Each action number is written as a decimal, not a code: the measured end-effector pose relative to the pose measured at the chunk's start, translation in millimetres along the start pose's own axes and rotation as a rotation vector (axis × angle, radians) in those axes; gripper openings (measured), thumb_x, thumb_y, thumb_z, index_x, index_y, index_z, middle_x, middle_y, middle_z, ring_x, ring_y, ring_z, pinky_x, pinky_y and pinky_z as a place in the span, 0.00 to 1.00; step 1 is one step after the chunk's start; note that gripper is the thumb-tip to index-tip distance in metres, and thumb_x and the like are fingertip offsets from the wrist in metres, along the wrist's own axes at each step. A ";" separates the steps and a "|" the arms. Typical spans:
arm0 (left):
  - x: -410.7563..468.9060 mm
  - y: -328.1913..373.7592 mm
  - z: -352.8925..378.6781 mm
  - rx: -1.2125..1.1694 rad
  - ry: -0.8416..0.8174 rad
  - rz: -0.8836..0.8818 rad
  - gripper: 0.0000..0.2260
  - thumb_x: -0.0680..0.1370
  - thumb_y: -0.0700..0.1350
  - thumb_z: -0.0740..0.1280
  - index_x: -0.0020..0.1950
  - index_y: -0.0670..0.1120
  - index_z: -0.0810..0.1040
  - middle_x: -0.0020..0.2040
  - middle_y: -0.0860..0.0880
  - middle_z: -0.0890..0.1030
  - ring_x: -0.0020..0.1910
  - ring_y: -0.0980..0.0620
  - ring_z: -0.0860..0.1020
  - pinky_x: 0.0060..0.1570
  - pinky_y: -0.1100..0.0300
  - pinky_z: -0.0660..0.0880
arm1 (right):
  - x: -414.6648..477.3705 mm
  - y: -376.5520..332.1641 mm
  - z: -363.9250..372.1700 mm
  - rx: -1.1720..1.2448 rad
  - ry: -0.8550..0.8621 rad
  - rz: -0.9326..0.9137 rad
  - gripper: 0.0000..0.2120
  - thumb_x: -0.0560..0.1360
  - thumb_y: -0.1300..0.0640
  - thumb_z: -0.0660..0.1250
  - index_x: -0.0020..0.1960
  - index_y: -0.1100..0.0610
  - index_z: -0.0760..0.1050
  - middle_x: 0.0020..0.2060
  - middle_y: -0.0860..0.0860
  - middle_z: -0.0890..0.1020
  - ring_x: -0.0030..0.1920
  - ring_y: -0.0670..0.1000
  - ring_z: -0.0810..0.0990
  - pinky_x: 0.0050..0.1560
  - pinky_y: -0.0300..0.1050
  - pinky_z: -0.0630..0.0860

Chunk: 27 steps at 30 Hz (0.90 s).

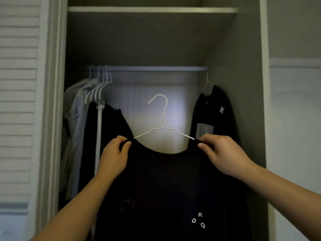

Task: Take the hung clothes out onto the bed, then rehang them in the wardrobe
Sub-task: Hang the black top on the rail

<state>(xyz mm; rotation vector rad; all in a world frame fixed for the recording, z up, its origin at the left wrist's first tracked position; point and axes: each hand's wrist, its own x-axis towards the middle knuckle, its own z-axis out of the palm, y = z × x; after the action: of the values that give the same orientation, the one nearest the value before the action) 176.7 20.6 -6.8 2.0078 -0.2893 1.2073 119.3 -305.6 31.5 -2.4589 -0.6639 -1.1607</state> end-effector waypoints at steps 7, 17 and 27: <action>109.9 -6.6 56.0 -0.023 0.024 0.003 0.07 0.82 0.50 0.62 0.47 0.49 0.74 0.40 0.53 0.77 0.38 0.57 0.75 0.33 0.62 0.65 | 78.9 12.2 -13.4 -0.162 0.055 0.050 0.07 0.79 0.46 0.62 0.54 0.45 0.77 0.41 0.41 0.80 0.47 0.50 0.81 0.46 0.52 0.77; 261.2 -28.6 124.5 -0.165 -0.008 0.022 0.09 0.83 0.51 0.59 0.48 0.47 0.72 0.44 0.48 0.77 0.44 0.46 0.75 0.41 0.55 0.67 | 174.3 -8.0 -20.1 -0.319 0.128 0.158 0.07 0.80 0.48 0.64 0.43 0.44 0.73 0.32 0.40 0.74 0.38 0.45 0.74 0.39 0.44 0.69; 377.0 -27.8 157.4 -0.342 0.031 0.033 0.08 0.83 0.49 0.59 0.47 0.48 0.72 0.49 0.43 0.79 0.49 0.40 0.76 0.49 0.50 0.73 | 266.8 -46.5 -0.5 -0.361 0.311 0.243 0.11 0.81 0.53 0.60 0.47 0.57 0.77 0.40 0.54 0.80 0.41 0.56 0.78 0.41 0.49 0.75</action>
<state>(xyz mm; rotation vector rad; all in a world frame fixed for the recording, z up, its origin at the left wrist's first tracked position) 493.8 -2.9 251.1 1.6935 -0.4805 1.1231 242.3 -196.3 246.7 -2.4622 -0.0672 -1.6256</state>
